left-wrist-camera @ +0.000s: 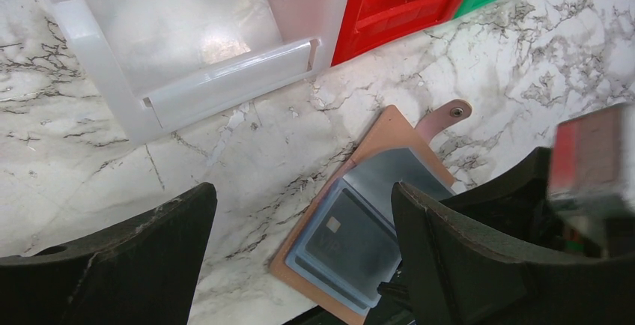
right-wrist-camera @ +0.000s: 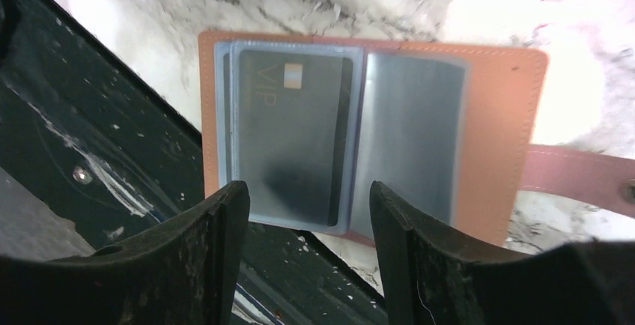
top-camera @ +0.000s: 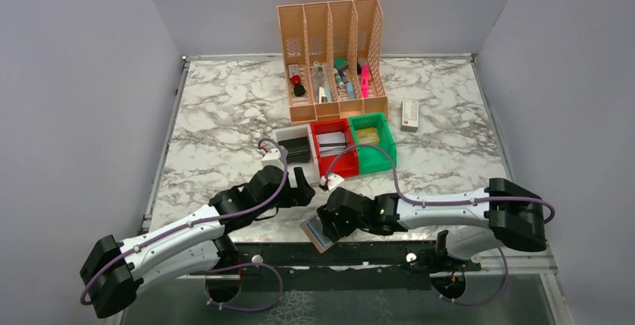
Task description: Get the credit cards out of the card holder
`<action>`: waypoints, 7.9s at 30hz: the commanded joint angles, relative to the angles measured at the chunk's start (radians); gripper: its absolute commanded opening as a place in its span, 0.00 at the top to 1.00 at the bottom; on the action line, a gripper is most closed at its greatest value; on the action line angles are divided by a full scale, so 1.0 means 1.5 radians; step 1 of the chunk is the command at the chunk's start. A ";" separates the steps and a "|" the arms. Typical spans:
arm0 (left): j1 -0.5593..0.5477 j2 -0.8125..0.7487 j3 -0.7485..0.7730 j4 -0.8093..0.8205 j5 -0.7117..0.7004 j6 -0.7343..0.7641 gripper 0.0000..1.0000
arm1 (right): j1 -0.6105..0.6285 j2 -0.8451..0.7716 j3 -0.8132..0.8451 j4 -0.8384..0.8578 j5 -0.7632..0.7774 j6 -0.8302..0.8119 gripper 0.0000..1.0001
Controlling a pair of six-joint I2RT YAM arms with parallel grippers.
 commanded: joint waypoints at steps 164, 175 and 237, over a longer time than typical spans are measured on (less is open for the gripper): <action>-0.003 -0.062 -0.019 -0.066 -0.114 -0.059 0.09 | -0.032 0.137 -0.004 0.083 -0.131 -0.025 0.41; -0.003 -0.048 -0.018 -0.062 -0.117 -0.056 0.09 | 0.002 0.123 0.046 -0.003 -0.028 -0.013 0.35; -0.003 -0.050 -0.023 -0.058 -0.104 -0.053 0.09 | 0.063 0.143 0.035 0.101 -0.051 0.037 0.38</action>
